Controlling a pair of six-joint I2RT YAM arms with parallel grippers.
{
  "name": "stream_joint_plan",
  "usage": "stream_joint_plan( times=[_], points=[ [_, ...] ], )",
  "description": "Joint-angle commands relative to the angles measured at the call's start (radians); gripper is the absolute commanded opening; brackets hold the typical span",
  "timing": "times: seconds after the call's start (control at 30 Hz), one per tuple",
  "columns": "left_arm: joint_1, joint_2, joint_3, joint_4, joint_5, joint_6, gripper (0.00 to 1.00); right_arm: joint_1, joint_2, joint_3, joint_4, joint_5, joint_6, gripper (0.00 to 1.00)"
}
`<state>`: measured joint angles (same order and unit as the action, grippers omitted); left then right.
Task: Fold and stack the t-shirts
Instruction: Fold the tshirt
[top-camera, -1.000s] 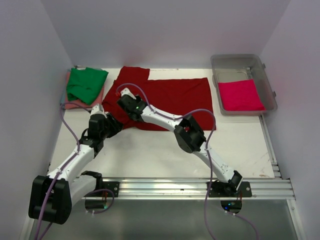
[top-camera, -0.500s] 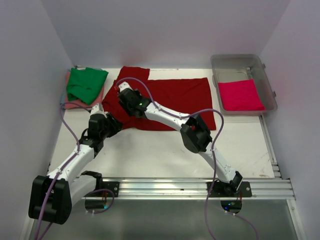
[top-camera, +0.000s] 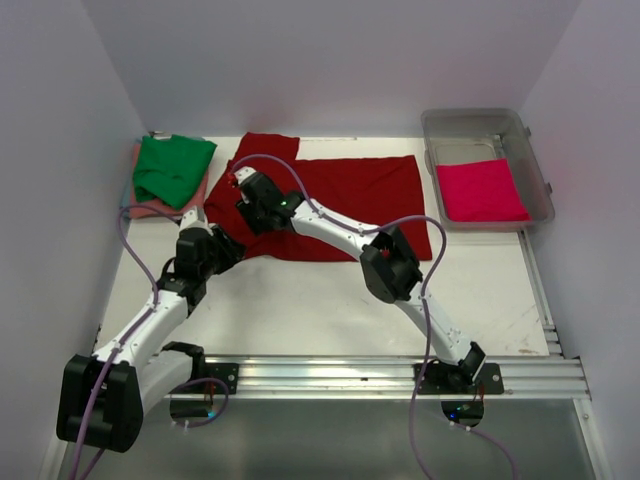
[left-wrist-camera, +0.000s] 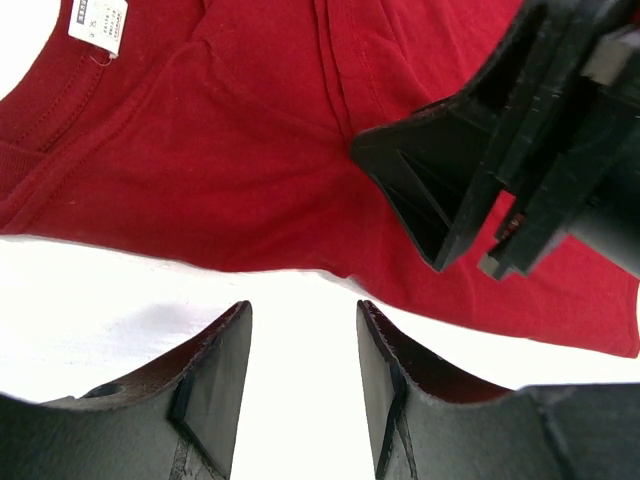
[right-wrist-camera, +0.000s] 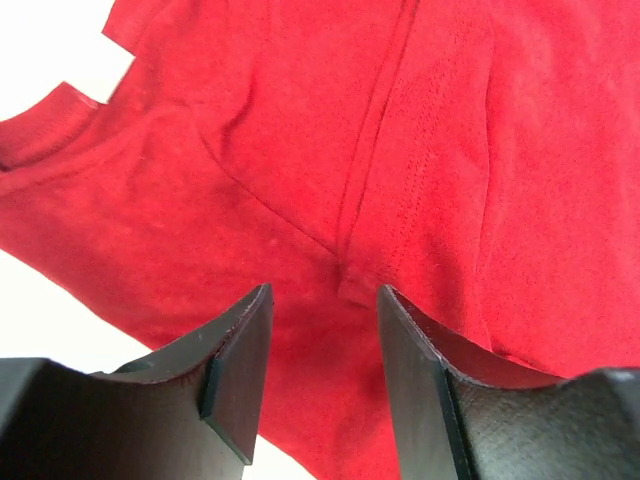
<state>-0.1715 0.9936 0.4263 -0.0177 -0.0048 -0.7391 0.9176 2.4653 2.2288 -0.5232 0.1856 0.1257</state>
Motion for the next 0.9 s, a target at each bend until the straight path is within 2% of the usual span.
stream_joint_plan(
  times=[0.0,0.23,0.37,0.5,0.73,0.87],
  points=[
    [0.001,-0.027,0.011,0.021,-0.015,0.026,0.5,-0.031,0.034,0.042,-0.015,-0.052,0.029,0.49],
    [0.001,-0.039,0.015,-0.013,-0.023,0.03,0.5,-0.071,0.07,0.025,0.002,-0.069,0.057,0.38],
    [0.003,-0.041,0.014,-0.014,-0.027,0.032,0.5,-0.075,0.073,-0.001,0.009,-0.086,0.069,0.24],
    [0.004,-0.038,0.014,-0.014,-0.026,0.033,0.5,-0.075,0.037,-0.04,0.028,-0.09,0.077,0.01],
    [0.004,-0.035,0.015,-0.01,-0.024,0.032,0.5,-0.075,-0.087,-0.118,0.084,-0.103,0.061,0.0],
    [0.004,-0.029,0.017,-0.007,-0.024,0.035,0.5,-0.077,-0.173,-0.164,0.137,-0.051,0.052,0.0]
  ],
)
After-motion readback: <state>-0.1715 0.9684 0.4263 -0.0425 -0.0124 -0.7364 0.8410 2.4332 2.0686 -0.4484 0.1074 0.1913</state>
